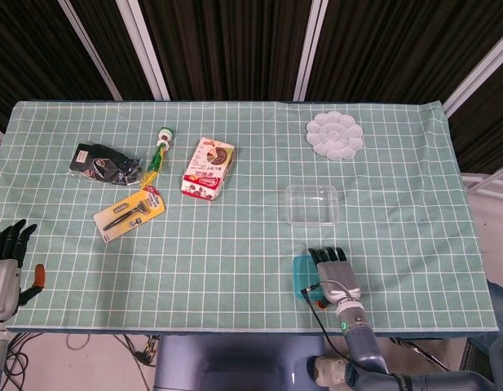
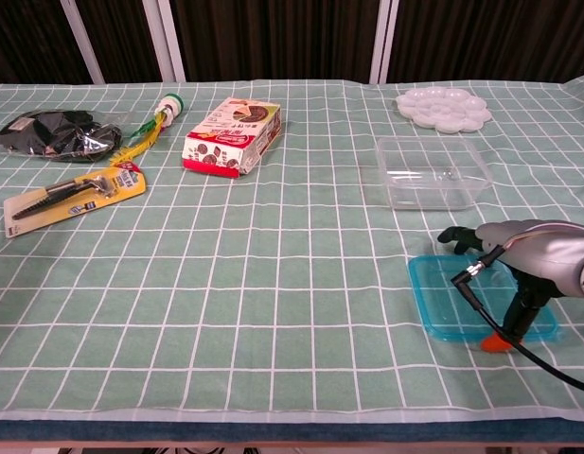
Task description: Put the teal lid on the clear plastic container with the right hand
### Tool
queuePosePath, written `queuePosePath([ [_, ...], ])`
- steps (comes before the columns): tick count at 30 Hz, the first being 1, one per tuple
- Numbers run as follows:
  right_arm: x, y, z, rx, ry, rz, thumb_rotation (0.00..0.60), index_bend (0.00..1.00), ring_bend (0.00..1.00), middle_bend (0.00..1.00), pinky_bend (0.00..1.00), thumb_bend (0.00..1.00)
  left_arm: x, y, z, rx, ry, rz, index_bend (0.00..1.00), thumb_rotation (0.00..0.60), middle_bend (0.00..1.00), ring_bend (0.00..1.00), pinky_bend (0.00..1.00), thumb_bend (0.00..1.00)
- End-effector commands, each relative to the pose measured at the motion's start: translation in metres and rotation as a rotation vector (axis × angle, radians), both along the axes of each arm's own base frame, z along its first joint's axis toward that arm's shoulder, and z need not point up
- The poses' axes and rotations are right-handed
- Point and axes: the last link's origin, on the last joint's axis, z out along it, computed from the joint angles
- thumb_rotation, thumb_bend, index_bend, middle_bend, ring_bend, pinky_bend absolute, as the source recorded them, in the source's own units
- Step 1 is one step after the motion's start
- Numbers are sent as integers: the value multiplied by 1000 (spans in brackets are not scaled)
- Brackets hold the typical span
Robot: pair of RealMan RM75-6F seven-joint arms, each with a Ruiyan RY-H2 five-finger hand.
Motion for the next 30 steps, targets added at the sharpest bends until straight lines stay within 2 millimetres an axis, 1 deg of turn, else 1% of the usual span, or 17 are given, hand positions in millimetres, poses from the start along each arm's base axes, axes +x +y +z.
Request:
queuePosePath([
  [1,-1,0,0,1,2,-2,600,0,0,178,0,154,0,0,0,0,1,0,85,600,0,0,0,542],
  [10,-1,-1,-2,21,-3,-13,600,0,0,246,0,155,0,0,0,-1,-1,2,85,600,0,0,0,542],
  [14,-2,-2,-1,23,-2,-13,600,0,6,307,0,155,0,0,0,-4,-1,2,85,600,0,0,0,542],
  [16,-2,-2,-1,20,-6,-12,600,0,29,355,0,167,0,0,0,-3,-1,3,85,600,0,0,0,542],
  [18,-1,-3,-1,10,-14,-11,600,0,64,405,0,204,0,0,0,-2,-2,3,85,600,0,0,0,542],
  [21,-2,-3,-1,3,-21,-12,600,0,102,451,0,237,0,0,0,-3,-2,3,85,600,0,0,0,542],
  [26,-2,-3,0,-13,-38,-8,600,0,128,480,0,270,0,0,0,-4,-2,3,85,600,0,0,0,542],
  [30,-1,-3,1,-32,-47,13,600,0,128,481,0,270,0,0,0,-3,-2,3,85,600,0,0,0,542],
])
